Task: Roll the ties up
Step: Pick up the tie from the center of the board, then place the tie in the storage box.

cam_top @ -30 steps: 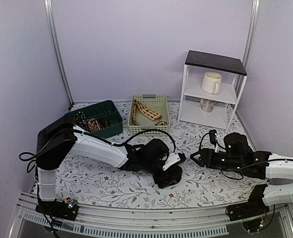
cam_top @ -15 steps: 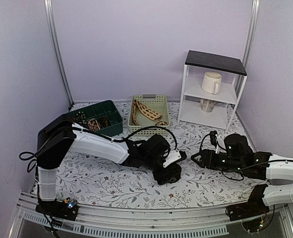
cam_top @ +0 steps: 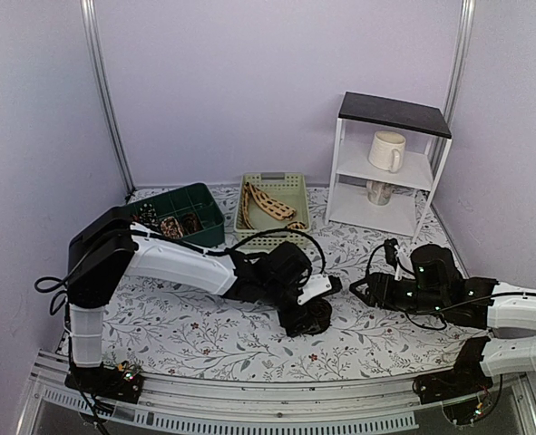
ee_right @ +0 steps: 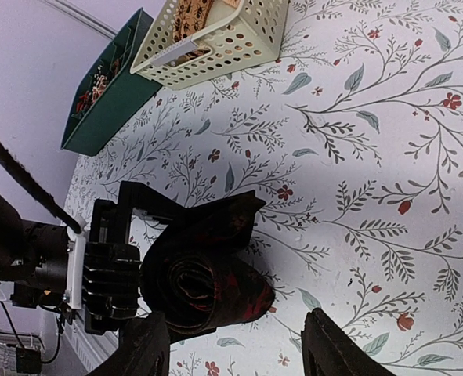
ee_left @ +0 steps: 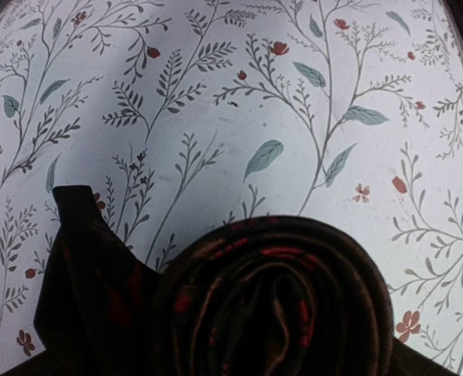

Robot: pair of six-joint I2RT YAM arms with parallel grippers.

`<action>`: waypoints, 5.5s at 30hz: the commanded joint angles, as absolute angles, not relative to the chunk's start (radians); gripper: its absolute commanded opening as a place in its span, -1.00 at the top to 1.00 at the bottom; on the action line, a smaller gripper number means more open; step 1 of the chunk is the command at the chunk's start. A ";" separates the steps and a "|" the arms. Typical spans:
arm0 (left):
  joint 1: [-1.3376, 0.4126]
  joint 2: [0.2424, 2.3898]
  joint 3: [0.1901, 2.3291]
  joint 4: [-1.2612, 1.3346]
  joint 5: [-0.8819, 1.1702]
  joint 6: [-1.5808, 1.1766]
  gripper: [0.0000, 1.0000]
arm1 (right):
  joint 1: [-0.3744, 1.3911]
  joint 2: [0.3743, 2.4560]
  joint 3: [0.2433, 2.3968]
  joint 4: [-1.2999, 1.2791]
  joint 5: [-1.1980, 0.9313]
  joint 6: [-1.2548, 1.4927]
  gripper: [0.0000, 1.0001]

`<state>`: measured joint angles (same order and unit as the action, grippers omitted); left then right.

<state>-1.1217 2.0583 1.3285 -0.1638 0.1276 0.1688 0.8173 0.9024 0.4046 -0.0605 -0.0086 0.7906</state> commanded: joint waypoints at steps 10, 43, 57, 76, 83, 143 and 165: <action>-1.086 2.052 1.376 -0.215 0.188 0.215 -0.71 | 0.813 0.873 0.384 -0.068 0.009 0.792 -0.18; -1.046 2.113 1.356 -0.180 0.287 0.216 0.18 | 0.812 0.865 0.374 -0.070 0.025 0.785 -0.17; -1.042 2.055 1.306 -0.169 0.187 0.084 0.70 | 0.812 0.851 0.380 -0.077 0.035 0.776 -0.17; -0.804 1.641 1.317 -0.474 -0.456 -0.407 1.00 | 0.812 0.769 0.501 -0.185 0.095 0.806 -0.18; -0.557 1.558 1.353 -0.694 -0.492 -0.542 1.00 | 0.812 0.778 0.574 -0.261 0.114 0.760 -0.18; 0.144 1.775 1.331 -0.846 0.187 -0.245 1.00 | 0.812 0.958 0.719 -0.287 0.099 0.718 -0.18; 0.079 1.813 1.370 -0.824 0.054 -0.325 1.00 | 0.813 0.961 0.727 -0.296 0.095 0.710 -0.17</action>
<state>0.1047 1.7725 1.3457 -0.8349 0.1120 -0.2977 0.8169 0.9562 0.6983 -0.3061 0.0921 0.7177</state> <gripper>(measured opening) 0.279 0.589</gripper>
